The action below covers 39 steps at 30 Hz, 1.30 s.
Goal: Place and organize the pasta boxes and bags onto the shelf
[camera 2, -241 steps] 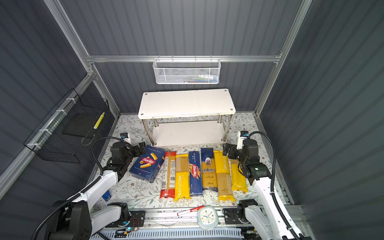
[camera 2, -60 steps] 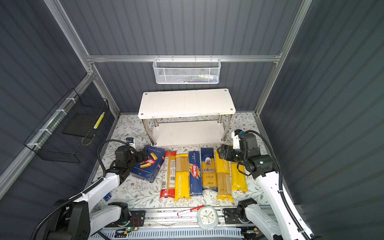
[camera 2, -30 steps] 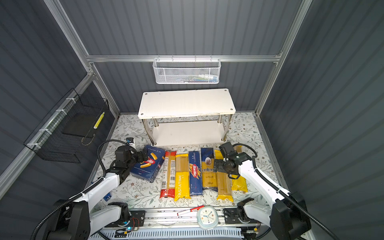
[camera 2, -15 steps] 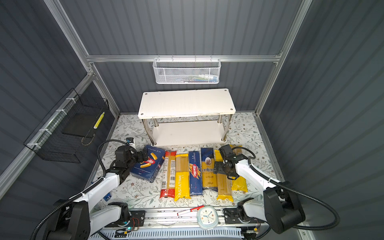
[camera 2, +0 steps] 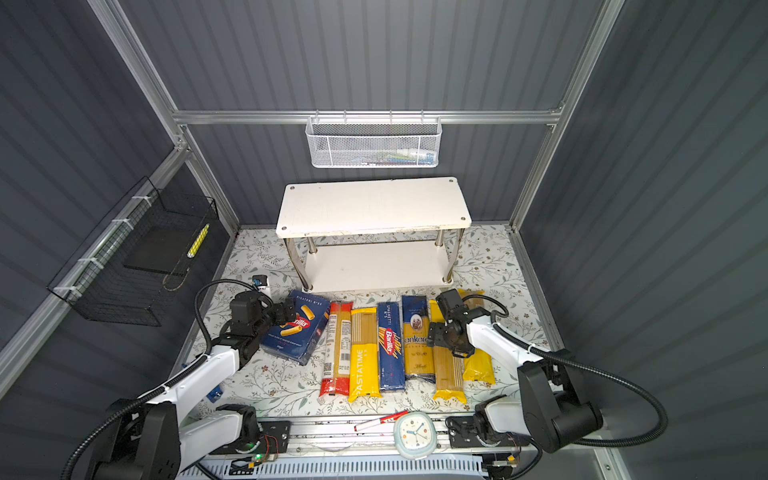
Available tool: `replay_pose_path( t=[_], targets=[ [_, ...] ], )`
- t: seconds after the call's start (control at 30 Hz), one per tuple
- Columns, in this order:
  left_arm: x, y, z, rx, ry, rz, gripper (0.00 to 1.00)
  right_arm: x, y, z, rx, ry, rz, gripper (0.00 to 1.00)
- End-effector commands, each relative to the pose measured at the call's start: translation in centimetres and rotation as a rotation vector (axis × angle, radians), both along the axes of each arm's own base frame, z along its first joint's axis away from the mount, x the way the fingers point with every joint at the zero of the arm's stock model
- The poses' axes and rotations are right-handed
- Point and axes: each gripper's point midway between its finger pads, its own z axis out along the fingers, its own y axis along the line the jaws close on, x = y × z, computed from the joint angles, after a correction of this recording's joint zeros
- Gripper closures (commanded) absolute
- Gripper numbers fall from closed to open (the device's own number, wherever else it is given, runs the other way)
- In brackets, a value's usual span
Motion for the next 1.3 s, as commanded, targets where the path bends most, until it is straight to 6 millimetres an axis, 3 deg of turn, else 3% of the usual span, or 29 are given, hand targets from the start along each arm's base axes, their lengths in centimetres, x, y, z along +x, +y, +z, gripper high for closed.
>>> replay_pose_path(
  t=[0.0,0.47,1.0,1.27],
  targets=[
    [0.4,-0.2,0.8,0.003,-0.006,-0.003,0.01,-1.0,-0.7,-0.4,-0.015,0.021,-0.032,0.15],
    [0.3,-0.1,0.7,0.002,-0.006,-0.001,0.0,-1.1,-0.8,-0.6,-0.015,0.013,-0.049,0.33],
    [0.3,0.0,0.7,0.003,-0.006,0.004,0.0,-1.1,-1.0,0.5,-0.003,-0.047,-0.07,0.66],
    [0.3,0.0,0.7,0.004,-0.005,0.005,0.01,-0.3,-0.6,2.5,0.042,-0.125,-0.078,0.91]
  ],
)
